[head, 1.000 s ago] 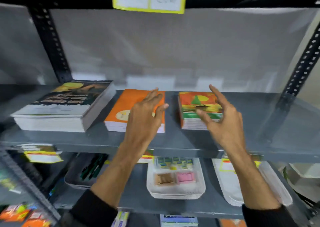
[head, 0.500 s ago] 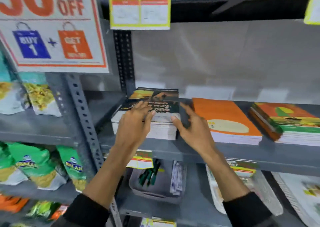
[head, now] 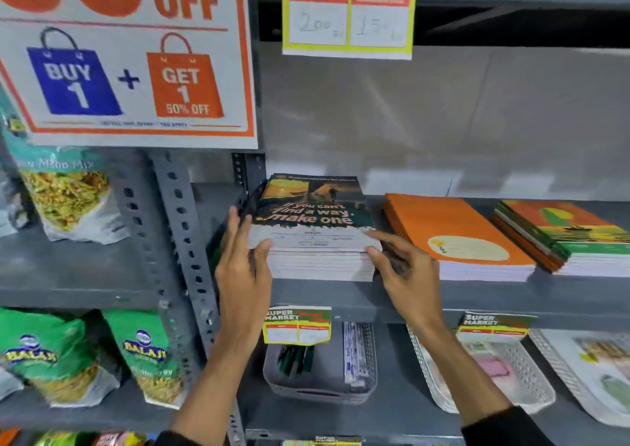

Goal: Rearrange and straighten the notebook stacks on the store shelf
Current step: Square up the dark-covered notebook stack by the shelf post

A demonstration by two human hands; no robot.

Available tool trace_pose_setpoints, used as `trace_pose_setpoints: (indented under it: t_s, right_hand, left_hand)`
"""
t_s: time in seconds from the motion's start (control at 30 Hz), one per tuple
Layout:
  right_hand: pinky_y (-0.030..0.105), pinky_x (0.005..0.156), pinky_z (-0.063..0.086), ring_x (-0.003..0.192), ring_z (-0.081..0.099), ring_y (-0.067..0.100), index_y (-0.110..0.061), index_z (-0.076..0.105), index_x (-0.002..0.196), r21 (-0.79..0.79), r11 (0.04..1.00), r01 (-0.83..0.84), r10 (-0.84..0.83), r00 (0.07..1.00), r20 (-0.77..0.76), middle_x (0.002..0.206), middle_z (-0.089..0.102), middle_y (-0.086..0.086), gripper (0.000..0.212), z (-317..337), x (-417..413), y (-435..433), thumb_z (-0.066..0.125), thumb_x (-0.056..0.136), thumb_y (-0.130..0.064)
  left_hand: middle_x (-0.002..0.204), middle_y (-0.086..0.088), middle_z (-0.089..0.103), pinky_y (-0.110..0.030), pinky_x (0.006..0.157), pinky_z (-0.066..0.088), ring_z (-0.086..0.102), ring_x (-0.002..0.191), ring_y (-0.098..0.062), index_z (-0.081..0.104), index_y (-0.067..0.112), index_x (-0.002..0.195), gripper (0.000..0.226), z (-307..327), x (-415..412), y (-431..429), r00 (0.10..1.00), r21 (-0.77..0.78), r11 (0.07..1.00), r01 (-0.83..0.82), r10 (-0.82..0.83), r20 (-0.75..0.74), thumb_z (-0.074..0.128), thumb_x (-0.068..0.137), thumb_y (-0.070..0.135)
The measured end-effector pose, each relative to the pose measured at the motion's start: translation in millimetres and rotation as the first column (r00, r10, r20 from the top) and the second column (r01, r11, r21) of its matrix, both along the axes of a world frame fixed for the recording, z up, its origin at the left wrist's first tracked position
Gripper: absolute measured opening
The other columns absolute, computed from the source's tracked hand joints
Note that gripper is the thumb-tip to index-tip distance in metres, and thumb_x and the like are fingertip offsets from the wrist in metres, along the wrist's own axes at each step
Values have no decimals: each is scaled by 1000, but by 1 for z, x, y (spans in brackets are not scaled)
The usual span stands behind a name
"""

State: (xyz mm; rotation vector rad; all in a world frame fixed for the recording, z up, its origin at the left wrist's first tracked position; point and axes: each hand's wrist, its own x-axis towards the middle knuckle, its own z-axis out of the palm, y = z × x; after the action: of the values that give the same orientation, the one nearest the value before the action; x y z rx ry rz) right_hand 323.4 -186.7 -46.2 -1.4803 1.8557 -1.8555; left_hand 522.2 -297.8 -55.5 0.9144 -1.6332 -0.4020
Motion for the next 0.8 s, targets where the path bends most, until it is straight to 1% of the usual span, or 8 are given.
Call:
trace_pose_setpoints:
  t_s: [0.07,0.13,0.23,0.4,0.53,0.63,0.73,0.8]
  right_hand:
    - [13,81,55,96,70,-7,-20,74,114,-32,999,13,-12,1000,20,104,75,-14,29,-3,-1,-1,73,86,-25]
    - [17,81,57,96,72,-2,-21,75,112,-37,999,16,-14,999,38,103,77,-12,28,-5,-2,-2,74,85,-28]
    - [16,81,56,96,73,0,-17,76,111,-50,999,18,-15,998,54,102,78,-11,27,-7,-1,-3,74,85,-24]
    - [19,82,57,96,73,5,-18,75,114,-49,999,13,-11,999,45,105,78,-6,30,-10,-1,-5,74,85,-29]
    - [20,79,58,96,71,5,-25,73,118,-18,999,41,-41,999,-7,111,76,-2,33,-10,0,-8,69,88,-38]
    - [15,76,54,92,68,-1,-30,71,121,11,999,40,-39,998,-48,111,74,1,35,-10,-1,-8,67,88,-41]
    - [5,71,46,83,63,-5,-30,69,125,33,999,37,-35,997,-70,102,69,-1,38,-10,-1,-8,68,88,-37]
    - [5,68,45,80,61,-5,-30,69,125,32,999,39,-37,997,-72,96,65,-3,37,-10,-1,-8,69,88,-35]
  left_hand:
    - [150,-11,46,-32,109,41,46,136,-21,48,8,140,52,-1,2,-2,998,78,997,-18,23,-64,54,96,34]
    - [120,-28,65,-48,91,51,62,111,-40,53,10,135,51,-3,3,-3,996,129,991,-42,51,-69,54,94,41]
    - [92,-29,69,-46,77,53,64,89,-45,57,12,131,42,-3,3,-2,997,147,989,-34,45,-69,52,96,36]
    - [74,-21,63,-38,73,51,55,69,-29,55,13,134,40,-4,2,-6,995,155,987,-36,49,-81,47,99,32]
    - [92,-18,66,-38,85,52,59,81,-25,53,16,136,41,-7,3,-10,993,167,985,-32,50,-104,43,100,33]
    - [119,-12,60,-24,97,42,62,105,-23,53,15,137,40,-6,3,-9,994,166,985,-42,58,-95,44,101,28]
    - [116,5,47,-19,99,35,59,117,-26,53,13,137,39,-4,2,-7,994,159,987,-26,42,-101,46,100,22]
    - [113,5,46,-19,98,35,59,117,-28,54,14,137,39,-5,1,-8,993,163,986,-28,46,-105,46,100,22]
